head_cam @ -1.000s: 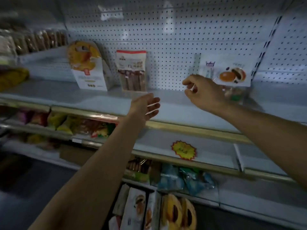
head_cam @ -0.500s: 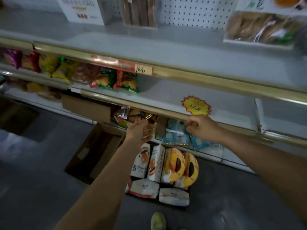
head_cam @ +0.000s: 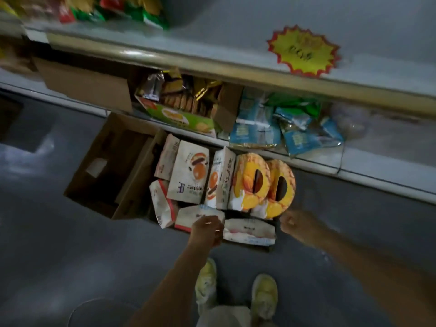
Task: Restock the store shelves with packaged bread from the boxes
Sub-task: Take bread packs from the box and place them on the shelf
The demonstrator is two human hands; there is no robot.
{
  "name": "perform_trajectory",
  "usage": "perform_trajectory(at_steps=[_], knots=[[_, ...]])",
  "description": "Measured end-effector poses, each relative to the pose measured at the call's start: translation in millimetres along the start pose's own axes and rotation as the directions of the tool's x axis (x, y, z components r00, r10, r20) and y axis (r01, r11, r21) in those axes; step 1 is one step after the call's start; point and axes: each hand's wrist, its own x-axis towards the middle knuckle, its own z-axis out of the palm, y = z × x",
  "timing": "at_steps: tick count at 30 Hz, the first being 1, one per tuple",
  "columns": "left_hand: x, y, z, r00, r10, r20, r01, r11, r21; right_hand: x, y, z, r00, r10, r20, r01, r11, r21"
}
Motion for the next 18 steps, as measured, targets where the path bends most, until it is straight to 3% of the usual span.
perform_trajectory(at_steps=[3, 4, 7, 9, 11, 13, 16, 18], knots=[[51.7, -41.1, 5.2, 0.989, 0.14, 0.047, -0.148, 0.917, 0.37, 25.5, 34.1, 47.0, 0.995, 0.078, 0.06, -0.078, 0.997, -0.009], [69.3, -51.0, 5.1, 0.974, 0.202, 0.104, -0.227, 0.824, 0.519, 35.3, 43.7, 61.7, 0.994, 0.085, 0.063, -0.085, 0.996, 0.005], [114.6, -71.7, 8.0, 0.906, 0.326, 0.27, -0.392, 0.407, 0.825, 64.8, 65.0, 97.8, 0.998, 0.055, 0.012, -0.056, 0.998, 0.014], [147.4, -83.9, 9.9, 0.856, 0.354, 0.377, -0.445, 0.134, 0.885, 82.8, 79.8, 118.5, 0.998, 0.04, -0.052, -0.04, 0.999, -0.005], [179.6, -98.5, 10.8, 0.831, 0.333, 0.445, -0.465, -0.022, 0.885, 98.0, 96.7, 139.7, 0.997, 0.042, -0.067, -0.044, 0.999, -0.023], [199.0, -114.3, 10.0, 0.835, 0.327, 0.442, -0.468, -0.001, 0.884, 109.0, 112.7, 159.0, 0.995, 0.059, -0.074, -0.061, 0.998, -0.026], [213.1, -129.0, 12.6, 0.832, 0.433, 0.348, -0.46, 0.187, 0.868, 118.7, 125.0, 177.1, 0.984, 0.032, -0.176, -0.033, 0.999, 0.0], [215.6, -131.4, 14.8, 0.801, 0.504, 0.324, -0.47, 0.193, 0.861, 119.3, 124.6, 180.3, 0.97, 0.039, -0.238, -0.038, 0.999, 0.008]])
